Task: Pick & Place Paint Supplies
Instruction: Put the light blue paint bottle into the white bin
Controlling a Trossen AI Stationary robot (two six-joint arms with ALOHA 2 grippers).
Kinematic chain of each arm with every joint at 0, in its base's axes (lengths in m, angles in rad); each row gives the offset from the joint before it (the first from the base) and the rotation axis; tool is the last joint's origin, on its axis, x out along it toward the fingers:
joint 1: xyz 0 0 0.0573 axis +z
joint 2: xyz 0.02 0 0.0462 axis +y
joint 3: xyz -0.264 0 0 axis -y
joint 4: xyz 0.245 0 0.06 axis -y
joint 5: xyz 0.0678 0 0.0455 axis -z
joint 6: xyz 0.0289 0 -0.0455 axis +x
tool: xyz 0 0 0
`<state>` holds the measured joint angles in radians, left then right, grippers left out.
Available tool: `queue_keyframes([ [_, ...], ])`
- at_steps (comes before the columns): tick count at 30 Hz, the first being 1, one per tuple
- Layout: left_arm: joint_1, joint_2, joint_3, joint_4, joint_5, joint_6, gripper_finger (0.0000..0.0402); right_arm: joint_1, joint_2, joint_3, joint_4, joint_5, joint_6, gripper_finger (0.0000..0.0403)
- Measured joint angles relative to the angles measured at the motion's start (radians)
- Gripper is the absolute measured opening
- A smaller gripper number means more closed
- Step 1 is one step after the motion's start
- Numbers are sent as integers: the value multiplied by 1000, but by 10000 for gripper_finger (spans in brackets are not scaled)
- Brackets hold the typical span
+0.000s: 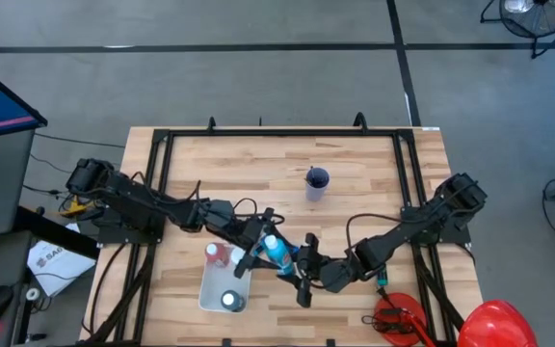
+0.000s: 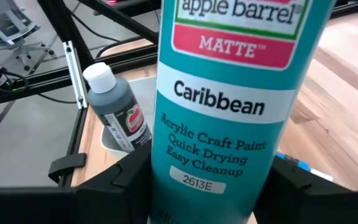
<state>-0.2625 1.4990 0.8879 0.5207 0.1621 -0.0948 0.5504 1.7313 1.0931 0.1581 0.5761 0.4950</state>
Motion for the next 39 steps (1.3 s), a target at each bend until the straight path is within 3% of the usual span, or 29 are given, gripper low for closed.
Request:
queue_keyframes([
  [10,1,0,0,7,-4,3,278,-15,0,0,0,-3,-18,200],
  [20,1,0,0,9,-1,-15,191,-15,0,0,2,-4,-40,201],
  [39,0,-8,-2,-57,-5,-19,190,-16,0,1,-69,-15,67,272],
])
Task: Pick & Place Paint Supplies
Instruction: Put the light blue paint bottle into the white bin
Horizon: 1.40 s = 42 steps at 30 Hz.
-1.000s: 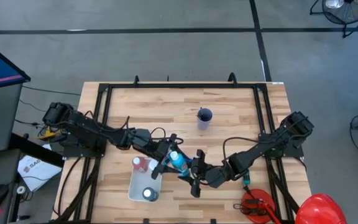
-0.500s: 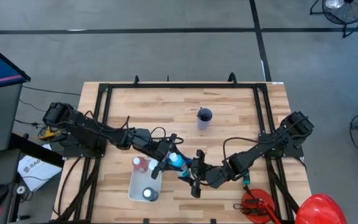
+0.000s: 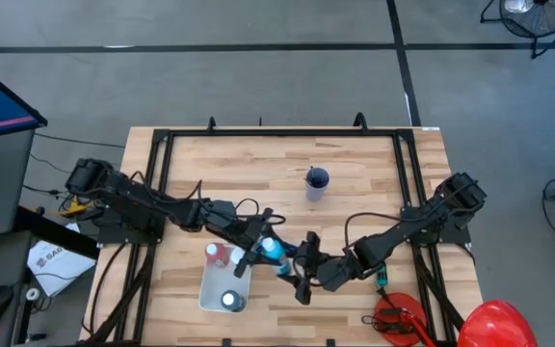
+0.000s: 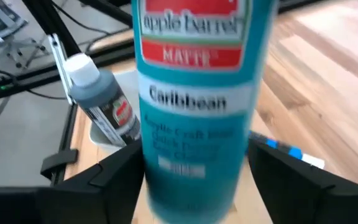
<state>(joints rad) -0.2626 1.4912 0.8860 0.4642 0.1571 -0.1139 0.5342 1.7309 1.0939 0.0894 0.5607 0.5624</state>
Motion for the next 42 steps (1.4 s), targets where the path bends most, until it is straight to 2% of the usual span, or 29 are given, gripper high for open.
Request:
queue_keyframes([
  [8,-48,-85,0,-140,-91,13,190,21,0,0,-26,-6,-18,299],
  [11,-98,-127,0,-180,-168,47,190,32,0,0,-27,-20,-23,301],
  [18,-258,-235,0,-330,-467,63,189,50,0,0,-30,-38,-43,302],
  [30,-548,-333,0,-411,-937,50,189,46,0,-1,-95,-37,-49,302],
  [34,-624,-342,2,-460,-1048,-24,189,46,0,-1,-115,-37,-57,302],
  [38,-686,-339,2,-549,-1112,-162,189,46,8,-1,-111,-37,-75,302],
  [42,-728,-337,2,-614,-1132,-257,189,46,9,-2,-112,-36,-75,302],
])
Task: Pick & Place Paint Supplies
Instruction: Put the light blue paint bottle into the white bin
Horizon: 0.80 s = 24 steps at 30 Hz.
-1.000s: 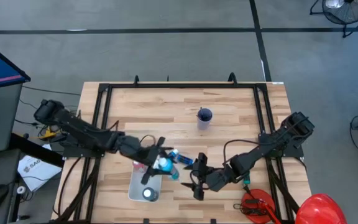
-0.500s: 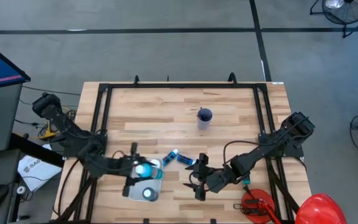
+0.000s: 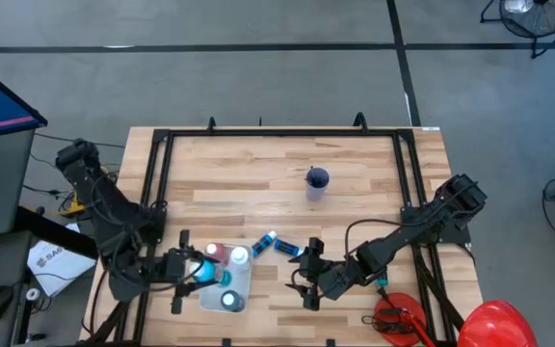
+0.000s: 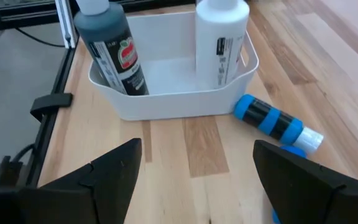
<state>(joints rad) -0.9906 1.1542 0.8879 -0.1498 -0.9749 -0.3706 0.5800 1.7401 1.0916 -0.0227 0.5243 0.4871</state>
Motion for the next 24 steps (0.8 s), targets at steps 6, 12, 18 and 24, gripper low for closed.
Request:
queue_keyframes([
  [6,-31,2,0,-85,-24,-75,189,0,0,0,0,0,0,302],
  [12,-28,51,0,-115,-29,-122,189,0,0,0,0,0,0,302],
  [18,-19,123,0,-120,-28,-148,189,0,0,0,0,0,1,302],
  [24,-19,151,-3,-163,-24,-217,189,0,0,0,1,0,4,302],
])
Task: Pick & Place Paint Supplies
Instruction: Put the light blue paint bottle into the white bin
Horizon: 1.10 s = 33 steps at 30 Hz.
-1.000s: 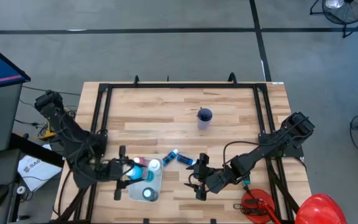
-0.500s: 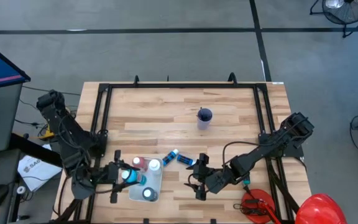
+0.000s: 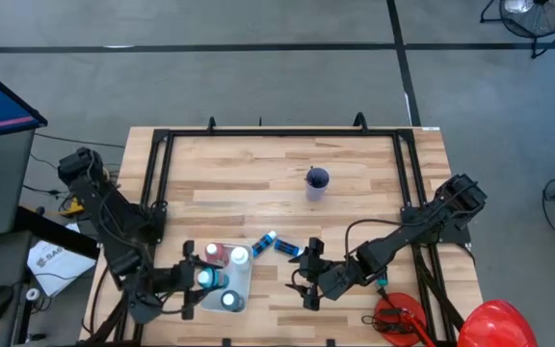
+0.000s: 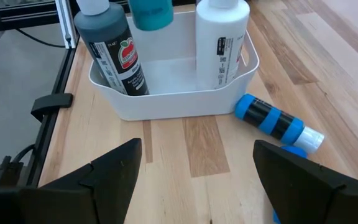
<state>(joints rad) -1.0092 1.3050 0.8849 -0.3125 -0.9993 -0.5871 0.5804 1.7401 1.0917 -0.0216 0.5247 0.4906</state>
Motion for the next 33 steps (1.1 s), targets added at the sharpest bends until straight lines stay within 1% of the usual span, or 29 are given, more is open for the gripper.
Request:
queue_keyframes([
  [11,0,-5,-143,0,-29,-205,188,0,0,0,2,0,0,302],
  [17,0,-6,-212,15,-44,-284,191,0,0,1,7,0,-1,302],
  [23,2,-8,-257,77,-74,-281,188,0,0,1,7,0,-1,302],
  [33,24,-3,-257,89,-25,-277,188,-7,0,-10,25,2,-2,302],
])
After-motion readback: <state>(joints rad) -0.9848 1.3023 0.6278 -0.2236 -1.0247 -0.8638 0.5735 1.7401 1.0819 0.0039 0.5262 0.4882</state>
